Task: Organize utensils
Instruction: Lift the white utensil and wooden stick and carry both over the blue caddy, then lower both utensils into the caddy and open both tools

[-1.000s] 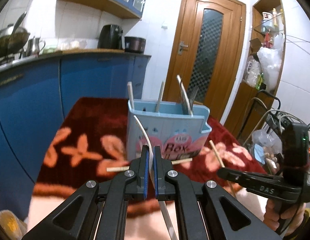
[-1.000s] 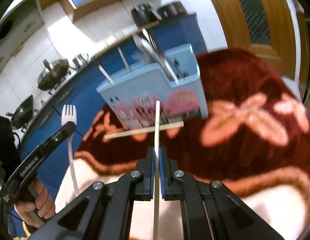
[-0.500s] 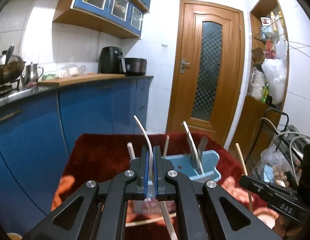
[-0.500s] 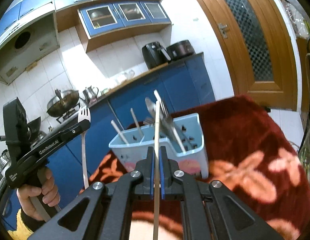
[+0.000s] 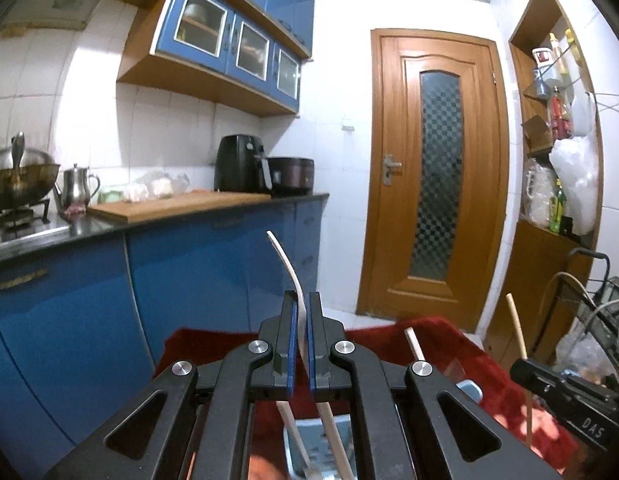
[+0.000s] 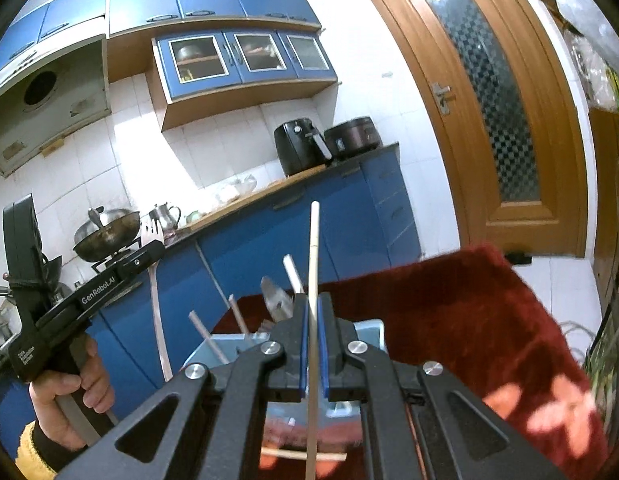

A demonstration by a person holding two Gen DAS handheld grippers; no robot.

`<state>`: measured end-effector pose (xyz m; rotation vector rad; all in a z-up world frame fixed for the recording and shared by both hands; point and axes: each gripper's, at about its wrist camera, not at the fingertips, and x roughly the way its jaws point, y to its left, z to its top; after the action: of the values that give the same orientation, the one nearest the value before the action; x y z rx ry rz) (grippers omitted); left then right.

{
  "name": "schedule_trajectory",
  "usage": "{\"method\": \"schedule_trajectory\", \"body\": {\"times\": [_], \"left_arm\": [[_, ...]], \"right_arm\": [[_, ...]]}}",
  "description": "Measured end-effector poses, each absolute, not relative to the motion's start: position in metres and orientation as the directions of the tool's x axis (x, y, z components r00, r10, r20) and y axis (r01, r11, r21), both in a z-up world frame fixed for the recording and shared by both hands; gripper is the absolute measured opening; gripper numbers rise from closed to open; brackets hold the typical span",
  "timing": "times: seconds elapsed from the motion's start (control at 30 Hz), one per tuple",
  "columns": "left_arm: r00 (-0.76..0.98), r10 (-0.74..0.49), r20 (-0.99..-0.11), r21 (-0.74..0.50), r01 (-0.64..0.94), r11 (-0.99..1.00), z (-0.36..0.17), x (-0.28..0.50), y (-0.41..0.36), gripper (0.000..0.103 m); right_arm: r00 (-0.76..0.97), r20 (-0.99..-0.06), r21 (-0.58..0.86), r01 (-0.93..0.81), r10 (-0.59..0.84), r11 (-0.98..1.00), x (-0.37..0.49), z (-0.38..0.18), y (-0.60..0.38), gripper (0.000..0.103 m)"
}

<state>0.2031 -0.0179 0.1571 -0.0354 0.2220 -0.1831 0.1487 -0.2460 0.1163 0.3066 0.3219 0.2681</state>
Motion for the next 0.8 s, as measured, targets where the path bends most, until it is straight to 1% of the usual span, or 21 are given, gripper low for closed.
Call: {"method": "schedule_trajectory", "body": {"times": [0.27,0.6,0.7,0.8], "left_arm": [[0.966,-0.174,-0.189,-0.032,0.171,0.985,0.146,0.231,-0.023,0.004],[0.978,-0.165,-0.126,0.064,0.174,0.983,0.115,0.231,-0.04,0.004],[0.975,-0.18,-0.134,0.06,0.189,0.98,0.108,0.232,-0.042,0.004],[0.969,-0.188,-0.159,0.057,0.2,0.978,0.103,0.234,-0.043,0.004]], "right_arm": [[0.946,-0.204,0.272,-0.193,0.253,0.943,0.182,0.125,-0.239,0.006],[0.97,-0.152,0.18,-0.164,0.192,0.97,0.212,0.107,-0.224,0.006],[0.972,-0.153,0.143,-0.154,0.176,0.978,0.213,0.1,-0.221,0.006],[0.968,-0.174,0.126,-0.158,0.178,0.979,0.211,0.095,-0.219,0.006]]}}
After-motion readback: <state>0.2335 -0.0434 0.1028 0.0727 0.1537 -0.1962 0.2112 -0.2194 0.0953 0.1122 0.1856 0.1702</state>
